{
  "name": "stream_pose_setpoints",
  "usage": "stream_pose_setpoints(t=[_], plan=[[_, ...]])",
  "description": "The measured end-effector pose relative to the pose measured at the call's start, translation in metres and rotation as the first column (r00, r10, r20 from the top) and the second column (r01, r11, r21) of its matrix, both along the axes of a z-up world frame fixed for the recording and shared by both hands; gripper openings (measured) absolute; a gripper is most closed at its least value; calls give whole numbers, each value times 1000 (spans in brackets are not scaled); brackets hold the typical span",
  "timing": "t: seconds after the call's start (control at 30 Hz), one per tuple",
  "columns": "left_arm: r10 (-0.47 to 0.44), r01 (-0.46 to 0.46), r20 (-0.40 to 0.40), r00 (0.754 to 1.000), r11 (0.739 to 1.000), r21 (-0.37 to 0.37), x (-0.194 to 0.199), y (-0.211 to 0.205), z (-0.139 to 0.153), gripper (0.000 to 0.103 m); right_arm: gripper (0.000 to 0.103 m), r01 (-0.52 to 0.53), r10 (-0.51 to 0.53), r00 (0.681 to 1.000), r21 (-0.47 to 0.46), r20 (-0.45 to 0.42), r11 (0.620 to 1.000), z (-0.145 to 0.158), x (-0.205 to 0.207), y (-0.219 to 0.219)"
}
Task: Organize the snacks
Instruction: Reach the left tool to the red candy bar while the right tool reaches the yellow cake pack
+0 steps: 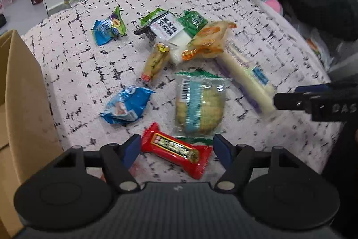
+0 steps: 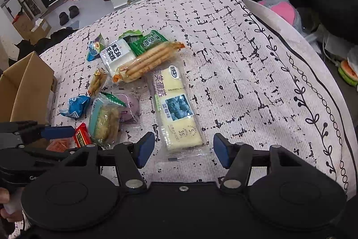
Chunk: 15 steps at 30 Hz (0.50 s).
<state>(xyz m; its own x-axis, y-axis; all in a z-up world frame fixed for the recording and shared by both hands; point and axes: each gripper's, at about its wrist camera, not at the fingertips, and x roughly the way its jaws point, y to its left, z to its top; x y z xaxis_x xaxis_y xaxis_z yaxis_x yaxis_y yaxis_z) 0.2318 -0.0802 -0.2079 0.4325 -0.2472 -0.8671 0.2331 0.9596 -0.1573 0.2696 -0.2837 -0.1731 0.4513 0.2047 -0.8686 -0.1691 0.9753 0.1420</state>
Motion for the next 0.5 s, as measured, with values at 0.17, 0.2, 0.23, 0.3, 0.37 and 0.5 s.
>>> stream_pose_setpoints(t=[0.17,0.2,0.23,0.3,0.37,0.5], plan=[[-14,14,11,1000,1000,17,0,-1,-4,72,59,-10,10,1000,6,-9,1000,-3,0,-1],[-30,30,16,999,999,32,-1,-2,-5,72,59,-10,10,1000,5,-8,1000,-4,0,0],[-45,44,20,999,998,44,-2,-4,-7,73,60,-11,11,1000,2,-7,1000,-4,1,0],[-64,62,27,998,996,59,-3,-6,-10,73,62,-9,9,1000,-2,-2,1000,-5,3,0],[-54,52,34,998,997,56,-3,-6,-12,73,63,-7,7,1000,-5,3,1000,-6,6,0],[-35,32,50,998,998,61,-4,-6,-13,69,63,2,-2,1000,-16,10,1000,-10,12,2]])
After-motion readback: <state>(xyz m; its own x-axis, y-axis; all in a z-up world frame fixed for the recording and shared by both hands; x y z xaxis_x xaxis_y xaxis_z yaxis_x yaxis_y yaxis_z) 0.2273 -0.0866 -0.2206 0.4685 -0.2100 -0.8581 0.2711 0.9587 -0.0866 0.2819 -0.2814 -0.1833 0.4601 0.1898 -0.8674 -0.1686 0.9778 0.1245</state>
